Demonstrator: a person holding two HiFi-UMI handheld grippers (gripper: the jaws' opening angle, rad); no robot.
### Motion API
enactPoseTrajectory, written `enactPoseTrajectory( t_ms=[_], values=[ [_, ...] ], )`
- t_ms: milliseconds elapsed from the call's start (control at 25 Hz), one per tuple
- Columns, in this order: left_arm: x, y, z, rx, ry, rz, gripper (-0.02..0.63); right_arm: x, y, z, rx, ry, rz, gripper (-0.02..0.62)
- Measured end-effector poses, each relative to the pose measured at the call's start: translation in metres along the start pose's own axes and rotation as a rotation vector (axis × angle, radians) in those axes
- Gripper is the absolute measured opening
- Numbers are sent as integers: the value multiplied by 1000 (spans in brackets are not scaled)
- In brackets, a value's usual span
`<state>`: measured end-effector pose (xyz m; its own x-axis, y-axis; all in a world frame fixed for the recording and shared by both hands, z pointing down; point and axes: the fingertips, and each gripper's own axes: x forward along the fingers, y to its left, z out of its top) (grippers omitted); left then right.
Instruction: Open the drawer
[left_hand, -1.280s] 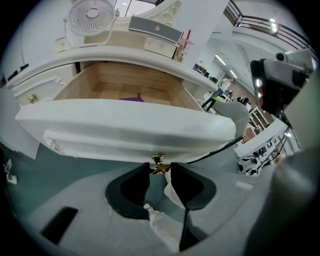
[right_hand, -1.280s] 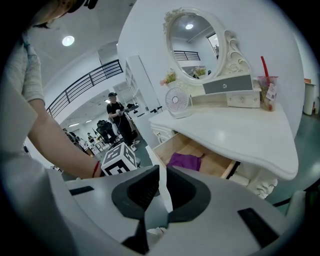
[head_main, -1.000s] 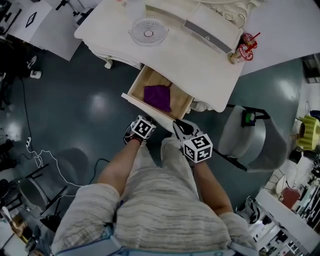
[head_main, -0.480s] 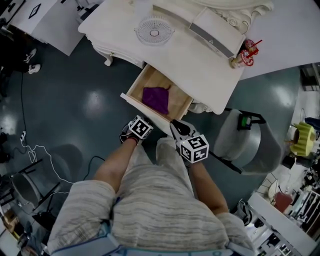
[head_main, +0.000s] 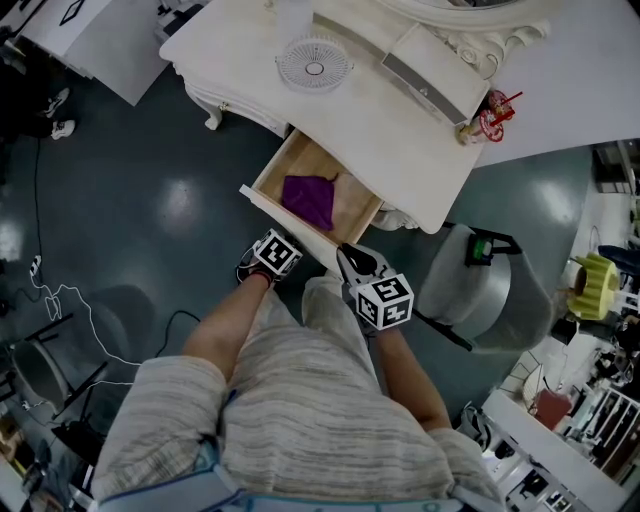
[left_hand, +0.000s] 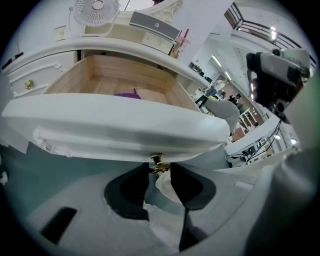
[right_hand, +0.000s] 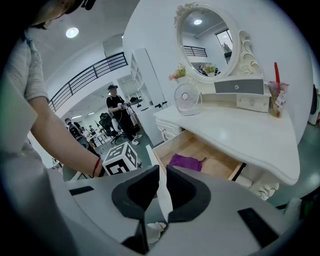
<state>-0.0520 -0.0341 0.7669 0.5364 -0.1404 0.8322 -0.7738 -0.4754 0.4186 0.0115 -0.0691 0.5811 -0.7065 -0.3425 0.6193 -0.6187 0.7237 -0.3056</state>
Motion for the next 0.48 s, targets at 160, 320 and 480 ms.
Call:
enactPoseTrajectory(
  t_ms=[160, 320, 480],
  values=[
    [-5, -5, 1, 2, -10, -53, 144, 0, 2, 2, -1, -4, -4, 8],
    [-8, -8, -3, 21, -1, -77, 217, 0, 4, 3, -3, -5, -10, 8],
    [-16, -10, -4, 39, 3, -87, 232, 1, 9, 7, -6, -12, -14, 9]
  ],
)
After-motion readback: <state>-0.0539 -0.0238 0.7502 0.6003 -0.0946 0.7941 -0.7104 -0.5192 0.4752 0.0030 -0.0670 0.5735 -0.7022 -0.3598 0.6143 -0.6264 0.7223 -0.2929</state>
